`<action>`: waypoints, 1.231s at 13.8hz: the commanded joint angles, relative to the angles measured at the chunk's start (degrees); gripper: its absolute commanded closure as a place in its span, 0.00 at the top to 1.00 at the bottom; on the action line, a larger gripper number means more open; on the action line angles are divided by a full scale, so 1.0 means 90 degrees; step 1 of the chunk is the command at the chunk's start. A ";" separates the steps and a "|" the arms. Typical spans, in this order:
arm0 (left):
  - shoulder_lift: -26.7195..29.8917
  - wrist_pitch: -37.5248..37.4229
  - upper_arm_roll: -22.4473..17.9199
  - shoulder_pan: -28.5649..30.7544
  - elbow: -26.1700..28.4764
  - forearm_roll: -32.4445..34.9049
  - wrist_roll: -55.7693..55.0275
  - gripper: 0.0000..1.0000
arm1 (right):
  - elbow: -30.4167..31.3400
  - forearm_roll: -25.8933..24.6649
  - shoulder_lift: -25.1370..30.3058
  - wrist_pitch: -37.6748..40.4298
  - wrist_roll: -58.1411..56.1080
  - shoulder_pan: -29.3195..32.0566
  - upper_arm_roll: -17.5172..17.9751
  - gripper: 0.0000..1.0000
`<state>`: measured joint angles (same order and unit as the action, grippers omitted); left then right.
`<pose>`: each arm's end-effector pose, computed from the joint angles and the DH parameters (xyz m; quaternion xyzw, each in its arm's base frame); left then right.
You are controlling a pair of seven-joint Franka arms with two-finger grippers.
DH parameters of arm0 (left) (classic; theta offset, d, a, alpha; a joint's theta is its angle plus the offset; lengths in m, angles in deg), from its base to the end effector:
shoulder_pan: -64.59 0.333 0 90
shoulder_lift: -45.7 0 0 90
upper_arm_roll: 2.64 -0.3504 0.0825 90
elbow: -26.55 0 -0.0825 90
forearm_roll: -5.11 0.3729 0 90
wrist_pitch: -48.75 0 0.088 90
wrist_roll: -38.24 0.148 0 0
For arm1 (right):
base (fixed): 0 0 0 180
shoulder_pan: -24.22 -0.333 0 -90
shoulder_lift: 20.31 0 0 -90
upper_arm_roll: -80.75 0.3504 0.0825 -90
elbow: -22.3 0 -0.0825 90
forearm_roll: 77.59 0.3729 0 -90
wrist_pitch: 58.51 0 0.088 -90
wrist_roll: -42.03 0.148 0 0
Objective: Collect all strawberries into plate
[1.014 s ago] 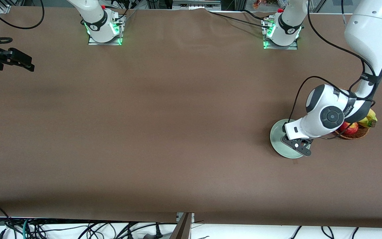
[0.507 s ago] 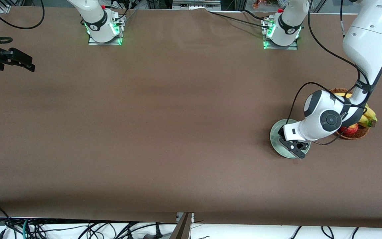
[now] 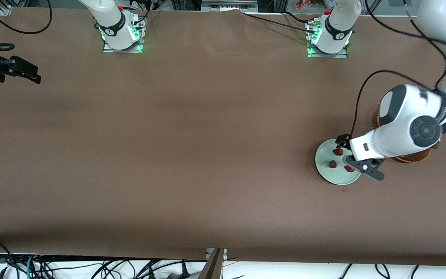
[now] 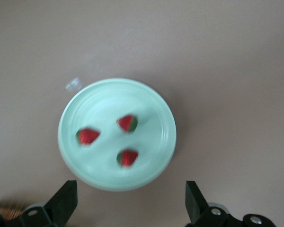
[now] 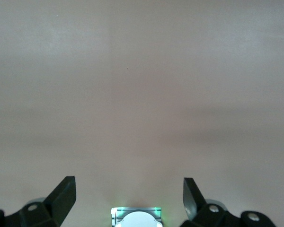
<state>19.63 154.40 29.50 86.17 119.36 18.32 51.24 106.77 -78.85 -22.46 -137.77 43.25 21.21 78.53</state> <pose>0.6451 -0.0507 0.3747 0.9702 -0.2292 -0.0778 0.0130 0.5313 0.0042 0.6264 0.9979 -0.0051 -0.0640 0.0128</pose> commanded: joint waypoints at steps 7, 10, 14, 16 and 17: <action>0.1331 -0.1798 -0.0433 -0.0160 -0.1438 -0.0546 -0.0711 1.00 | 0.0048 0.0101 0.0024 -0.0021 -0.0067 0.0041 0.0013 1.00; 0.2385 -0.1536 -0.2366 -0.1477 -0.0318 -0.1271 -0.1131 1.00 | 0.0048 0.0101 0.0024 -0.0021 -0.0067 0.0041 0.0022 1.00; 0.3023 -0.0890 -0.3132 -0.2076 0.0683 -0.1544 -0.1297 1.00 | 0.0048 0.0101 0.0024 -0.0021 -0.0068 0.0051 0.0013 1.00; 0.3072 -0.0890 -0.3132 -0.2144 0.0752 -0.1555 -0.1317 1.00 | 0.0048 0.0101 0.0024 -0.0021 -0.0067 0.0051 0.0013 1.00; 0.3063 -0.0890 -0.3142 -0.2154 0.0752 -0.1555 -0.1307 1.00 | 0.0048 0.0101 0.0024 -0.0021 -0.0077 0.0051 0.0013 1.00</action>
<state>45.58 145.23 2.34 68.11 124.12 5.55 40.22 106.83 -78.82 -22.69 -137.79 43.25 21.21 78.53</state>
